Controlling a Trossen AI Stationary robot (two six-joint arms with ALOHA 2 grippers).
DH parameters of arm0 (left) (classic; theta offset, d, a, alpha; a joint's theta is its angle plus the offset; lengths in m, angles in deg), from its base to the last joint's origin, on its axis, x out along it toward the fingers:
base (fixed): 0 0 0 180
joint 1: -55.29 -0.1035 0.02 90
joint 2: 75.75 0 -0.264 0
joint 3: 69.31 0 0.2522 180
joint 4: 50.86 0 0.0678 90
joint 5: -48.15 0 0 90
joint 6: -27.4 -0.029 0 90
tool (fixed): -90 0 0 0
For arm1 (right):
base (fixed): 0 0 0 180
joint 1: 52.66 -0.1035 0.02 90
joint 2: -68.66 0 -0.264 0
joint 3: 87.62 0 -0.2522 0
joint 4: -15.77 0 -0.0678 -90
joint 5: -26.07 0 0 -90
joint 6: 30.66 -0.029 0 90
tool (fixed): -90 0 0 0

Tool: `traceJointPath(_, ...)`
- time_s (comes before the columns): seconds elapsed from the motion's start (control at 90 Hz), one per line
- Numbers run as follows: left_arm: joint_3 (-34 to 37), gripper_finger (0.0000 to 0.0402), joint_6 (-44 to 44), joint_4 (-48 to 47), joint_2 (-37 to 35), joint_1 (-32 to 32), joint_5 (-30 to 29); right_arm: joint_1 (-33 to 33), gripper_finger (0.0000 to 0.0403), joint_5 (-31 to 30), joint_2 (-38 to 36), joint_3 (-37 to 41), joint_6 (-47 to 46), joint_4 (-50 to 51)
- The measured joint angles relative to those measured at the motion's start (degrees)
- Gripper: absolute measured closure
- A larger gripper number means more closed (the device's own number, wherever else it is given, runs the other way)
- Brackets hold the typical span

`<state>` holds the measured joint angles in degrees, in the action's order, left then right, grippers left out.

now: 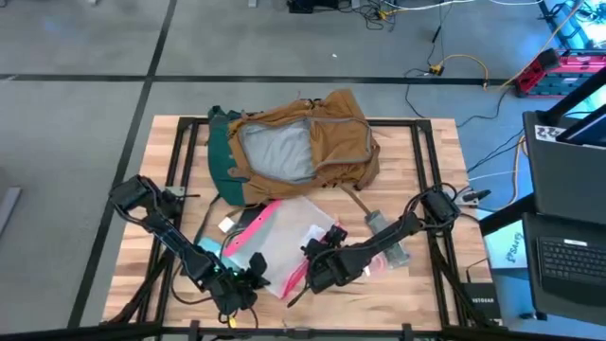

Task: Unpack backpack
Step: Remove the blue playing cards from the pink zipper pouch

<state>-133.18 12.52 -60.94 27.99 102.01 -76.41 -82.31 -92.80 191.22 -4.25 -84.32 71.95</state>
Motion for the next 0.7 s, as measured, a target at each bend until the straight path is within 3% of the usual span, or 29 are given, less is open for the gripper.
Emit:
traceJointPath(0.567, -0.02, 0.0401, 0.14, 0.21, 0.0, 0.0, -0.08, 0.0, 0.0384, 3.86, -0.11, -0.11, 1.21, 0.11)
traceJointPath(0.7, -0.02, 0.0401, 0.14, 0.24, 0.0, 0.0, -0.09, 0.0, 0.0399, 3.95, -0.11, -0.12, 2.08, 0.13)
